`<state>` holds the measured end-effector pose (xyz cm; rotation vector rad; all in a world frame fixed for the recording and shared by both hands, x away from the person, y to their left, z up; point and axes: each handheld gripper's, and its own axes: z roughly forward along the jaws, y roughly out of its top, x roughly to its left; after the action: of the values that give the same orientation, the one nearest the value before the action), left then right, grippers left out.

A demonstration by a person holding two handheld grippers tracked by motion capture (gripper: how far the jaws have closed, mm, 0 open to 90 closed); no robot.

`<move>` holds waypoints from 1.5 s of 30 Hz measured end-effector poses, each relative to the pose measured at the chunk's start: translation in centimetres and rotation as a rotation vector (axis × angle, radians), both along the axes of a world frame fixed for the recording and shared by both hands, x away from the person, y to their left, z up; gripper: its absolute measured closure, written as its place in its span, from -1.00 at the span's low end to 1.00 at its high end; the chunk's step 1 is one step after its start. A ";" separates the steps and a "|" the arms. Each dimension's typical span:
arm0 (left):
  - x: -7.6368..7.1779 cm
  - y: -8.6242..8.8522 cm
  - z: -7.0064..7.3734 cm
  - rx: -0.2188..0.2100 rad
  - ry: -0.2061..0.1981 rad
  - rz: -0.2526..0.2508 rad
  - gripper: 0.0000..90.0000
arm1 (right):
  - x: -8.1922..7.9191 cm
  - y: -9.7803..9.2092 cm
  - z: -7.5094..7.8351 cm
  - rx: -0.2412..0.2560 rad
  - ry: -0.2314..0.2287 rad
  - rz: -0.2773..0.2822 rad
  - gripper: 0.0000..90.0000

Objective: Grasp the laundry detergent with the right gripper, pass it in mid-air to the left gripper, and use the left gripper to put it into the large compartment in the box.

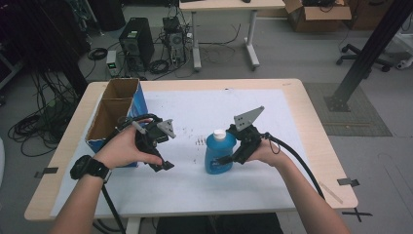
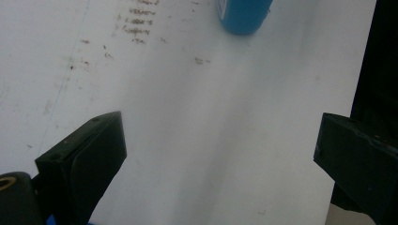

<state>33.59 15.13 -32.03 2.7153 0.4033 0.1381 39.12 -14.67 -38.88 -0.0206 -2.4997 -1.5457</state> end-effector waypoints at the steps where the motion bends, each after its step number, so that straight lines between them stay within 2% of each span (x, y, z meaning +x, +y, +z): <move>1: 0.0 0.0 0.0 -0.001 0.000 0.003 -0.93 | 0.0 0.0 0.0 0.000 -0.001 -0.002 -0.75; 15: -0.1 -0.1 -0.1 0.000 0.002 0.004 -0.93 | -0.1 0.1 -0.1 0.003 -0.005 0.007 -0.64; 28: -0.1 0.0 0.2 0.000 -0.003 0.004 -0.93 | -0.1 0.0 -0.2 -0.002 -0.022 0.006 -0.42; 39: -0.1 -0.2 0.4 0.001 -0.006 0.003 -0.93 | -0.2 -0.5 -0.5 0.000 -0.057 -0.015 -0.19; 45: -0.2 -0.3 0.7 -0.001 -0.008 0.004 -0.93 | -0.4 -0.6 -0.4 0.000 -0.081 -0.021 -0.15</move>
<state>33.37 14.79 -31.30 2.7125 0.4068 0.1507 38.73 -15.25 -39.28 0.0159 -2.5689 -1.5849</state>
